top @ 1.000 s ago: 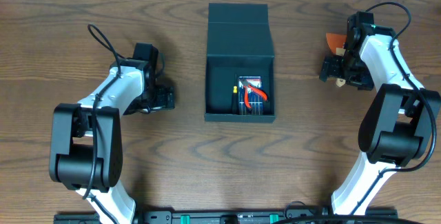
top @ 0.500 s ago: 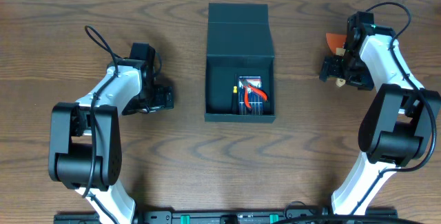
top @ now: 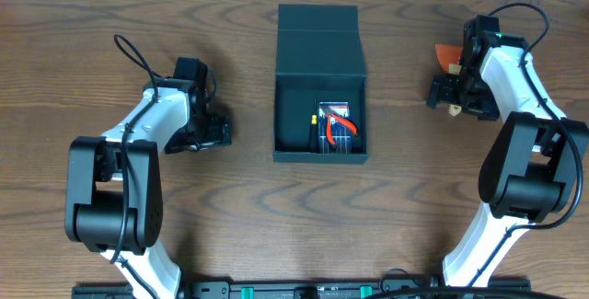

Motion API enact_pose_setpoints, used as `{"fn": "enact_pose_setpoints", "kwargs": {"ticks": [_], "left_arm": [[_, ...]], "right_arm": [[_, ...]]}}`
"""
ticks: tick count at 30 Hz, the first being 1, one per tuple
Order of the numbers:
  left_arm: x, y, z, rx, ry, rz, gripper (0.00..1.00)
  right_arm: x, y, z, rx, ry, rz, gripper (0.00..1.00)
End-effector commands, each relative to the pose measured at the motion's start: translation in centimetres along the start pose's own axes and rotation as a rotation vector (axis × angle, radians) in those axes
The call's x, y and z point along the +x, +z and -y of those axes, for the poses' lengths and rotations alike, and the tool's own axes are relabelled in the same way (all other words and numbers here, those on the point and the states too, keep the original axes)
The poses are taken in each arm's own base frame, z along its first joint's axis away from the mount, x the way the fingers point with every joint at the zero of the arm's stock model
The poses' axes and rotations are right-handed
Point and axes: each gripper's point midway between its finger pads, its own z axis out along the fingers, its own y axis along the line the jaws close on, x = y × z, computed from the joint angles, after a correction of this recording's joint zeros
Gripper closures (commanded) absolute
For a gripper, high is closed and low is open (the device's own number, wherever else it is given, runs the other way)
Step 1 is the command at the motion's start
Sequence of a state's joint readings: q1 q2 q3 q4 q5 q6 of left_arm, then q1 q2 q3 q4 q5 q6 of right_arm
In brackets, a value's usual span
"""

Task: Pack container
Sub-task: 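Lower the left gripper onto the hammer handle and grasp it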

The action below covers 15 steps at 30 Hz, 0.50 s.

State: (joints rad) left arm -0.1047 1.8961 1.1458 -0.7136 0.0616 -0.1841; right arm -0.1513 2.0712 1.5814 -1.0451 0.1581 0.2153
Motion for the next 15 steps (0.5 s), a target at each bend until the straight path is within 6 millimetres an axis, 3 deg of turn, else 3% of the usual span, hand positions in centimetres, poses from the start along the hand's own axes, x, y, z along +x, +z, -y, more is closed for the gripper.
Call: {"fn": "enact_pose_setpoints", "kwargs": {"ticks": [1,8,12,15], "left_arm": [[1.15,1.61,-0.71,-0.036,0.007,-0.061,0.14],[1.18,1.62,-0.72,-0.036,0.007,-0.062,0.17],[1.23,1.61,-0.75,-0.037,0.006,-0.065,0.28],[1.26,1.61,-0.73,-0.037,0.007,-0.065,0.28]], "right_arm": [[-0.2,-0.23,0.16,0.008,-0.006,0.011,0.01],[-0.2,-0.23,0.16,0.008,-0.006,0.011,0.01],[-0.2,-0.23,0.16,0.008,-0.006,0.011,0.01],[-0.2,-0.23,0.16,0.008,-0.006,0.011,0.01]]}}
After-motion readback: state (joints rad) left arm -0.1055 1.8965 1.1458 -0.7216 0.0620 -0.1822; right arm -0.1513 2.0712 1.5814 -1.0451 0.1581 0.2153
